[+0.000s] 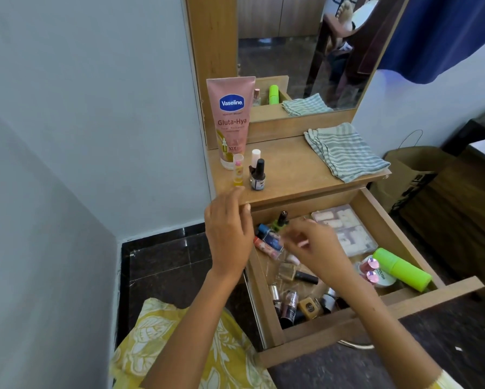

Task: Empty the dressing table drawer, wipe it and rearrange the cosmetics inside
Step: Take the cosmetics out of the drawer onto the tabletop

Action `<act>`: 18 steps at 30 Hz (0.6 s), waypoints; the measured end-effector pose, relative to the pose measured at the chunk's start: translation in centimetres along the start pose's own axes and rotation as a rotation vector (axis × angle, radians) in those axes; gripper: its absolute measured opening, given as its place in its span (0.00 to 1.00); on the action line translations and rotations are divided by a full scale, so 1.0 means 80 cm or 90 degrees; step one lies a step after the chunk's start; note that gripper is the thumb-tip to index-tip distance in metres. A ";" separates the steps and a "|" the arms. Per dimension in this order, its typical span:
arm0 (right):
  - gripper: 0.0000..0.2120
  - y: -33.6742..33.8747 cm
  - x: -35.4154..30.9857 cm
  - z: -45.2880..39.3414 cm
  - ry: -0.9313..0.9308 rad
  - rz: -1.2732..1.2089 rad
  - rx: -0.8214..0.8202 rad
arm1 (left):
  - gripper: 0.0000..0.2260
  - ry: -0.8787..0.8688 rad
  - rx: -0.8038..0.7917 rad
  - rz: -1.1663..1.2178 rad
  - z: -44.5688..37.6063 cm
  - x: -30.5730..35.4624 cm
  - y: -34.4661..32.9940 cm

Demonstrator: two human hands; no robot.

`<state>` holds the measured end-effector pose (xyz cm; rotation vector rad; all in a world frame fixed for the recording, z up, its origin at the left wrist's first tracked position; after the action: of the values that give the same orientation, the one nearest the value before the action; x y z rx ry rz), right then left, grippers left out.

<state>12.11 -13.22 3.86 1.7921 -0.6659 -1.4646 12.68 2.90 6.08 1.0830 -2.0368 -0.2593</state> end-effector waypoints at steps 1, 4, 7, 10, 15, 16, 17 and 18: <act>0.09 -0.018 0.005 0.009 0.008 0.079 -0.111 | 0.14 -0.018 -0.029 -0.020 0.008 0.004 -0.006; 0.15 -0.060 0.013 0.040 0.025 0.203 -0.327 | 0.18 -0.054 -0.104 -0.091 0.028 0.009 -0.025; 0.22 -0.081 0.007 0.050 0.038 0.253 -0.357 | 0.20 -0.076 -0.136 -0.140 0.037 0.009 -0.034; 0.22 -0.098 -0.002 0.055 0.085 0.296 -0.387 | 0.23 -0.089 -0.162 -0.182 0.042 0.006 -0.038; 0.23 -0.101 0.010 0.046 0.049 0.311 -0.364 | 0.28 -0.090 -0.176 -0.218 0.045 0.007 -0.042; 0.25 -0.100 0.012 0.044 0.036 0.303 -0.361 | 0.28 -0.087 -0.178 -0.219 0.046 0.007 -0.042; 0.26 -0.099 0.014 0.043 0.027 0.294 -0.363 | 0.29 -0.084 -0.181 -0.219 0.046 0.006 -0.043; 0.26 -0.099 0.014 0.042 0.025 0.284 -0.366 | 0.30 -0.082 -0.186 -0.219 0.046 0.006 -0.044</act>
<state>8.71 -9.97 -3.39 1.1382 -0.5113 -1.1575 11.95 -0.26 2.12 1.2481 -1.8379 -0.7947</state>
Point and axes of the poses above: each hand's wrist, its own z-axis away from the middle knuckle, its own y-axis out of the back of the hand, x = y × z, the point moved 9 cm from there along -z, towards the middle knuckle, and after that the axes turned 2 degrees about x, right-handed, at the moved point
